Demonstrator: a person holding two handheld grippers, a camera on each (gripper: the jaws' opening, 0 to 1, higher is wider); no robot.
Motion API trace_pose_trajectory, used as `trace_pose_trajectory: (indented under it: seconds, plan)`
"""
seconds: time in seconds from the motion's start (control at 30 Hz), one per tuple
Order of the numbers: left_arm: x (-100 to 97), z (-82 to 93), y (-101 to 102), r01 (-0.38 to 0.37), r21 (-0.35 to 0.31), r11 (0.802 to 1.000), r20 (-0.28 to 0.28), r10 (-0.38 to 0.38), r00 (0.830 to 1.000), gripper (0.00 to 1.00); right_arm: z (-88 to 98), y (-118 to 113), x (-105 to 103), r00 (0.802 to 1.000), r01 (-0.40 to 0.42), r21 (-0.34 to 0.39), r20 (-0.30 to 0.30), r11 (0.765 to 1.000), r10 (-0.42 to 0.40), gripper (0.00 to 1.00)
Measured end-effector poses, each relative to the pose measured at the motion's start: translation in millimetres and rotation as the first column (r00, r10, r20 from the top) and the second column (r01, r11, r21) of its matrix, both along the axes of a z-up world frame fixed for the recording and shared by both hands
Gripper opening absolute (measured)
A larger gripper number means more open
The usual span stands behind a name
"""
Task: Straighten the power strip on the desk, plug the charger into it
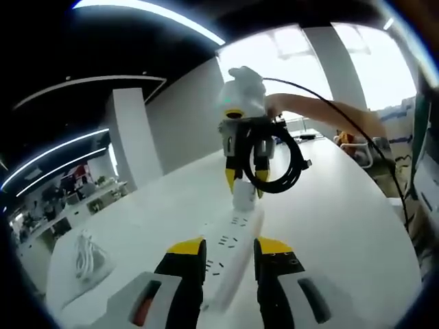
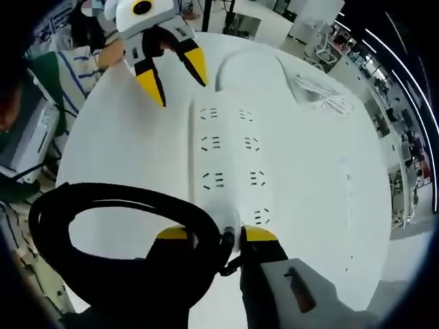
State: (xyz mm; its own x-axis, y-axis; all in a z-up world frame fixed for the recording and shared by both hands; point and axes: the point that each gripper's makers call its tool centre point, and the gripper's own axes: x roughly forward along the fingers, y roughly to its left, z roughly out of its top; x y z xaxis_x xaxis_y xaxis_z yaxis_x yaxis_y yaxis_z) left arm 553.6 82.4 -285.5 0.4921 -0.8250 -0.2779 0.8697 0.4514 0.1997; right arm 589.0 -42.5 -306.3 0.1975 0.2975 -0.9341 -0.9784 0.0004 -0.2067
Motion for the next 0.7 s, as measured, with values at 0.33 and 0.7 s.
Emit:
trace_pose_trajectory:
  seconds: [0.33,0.7]
  plan:
    - [-1.0,0.2,-0.9,0.004,-0.005,1.0,-0.003,-0.004,1.0,0.27,0.1,3.9,5.1,0.999,0.026,-0.106,0.022,0.994,-0.024,0.23]
    - [-1.0,-3.7,-0.5,0.0,0.01,1.0,-0.004,0.0,1.0,0.27,-7.9,1.6,-6.3,0.993,0.056,-0.049,-0.098,0.997,-0.061,0.23]
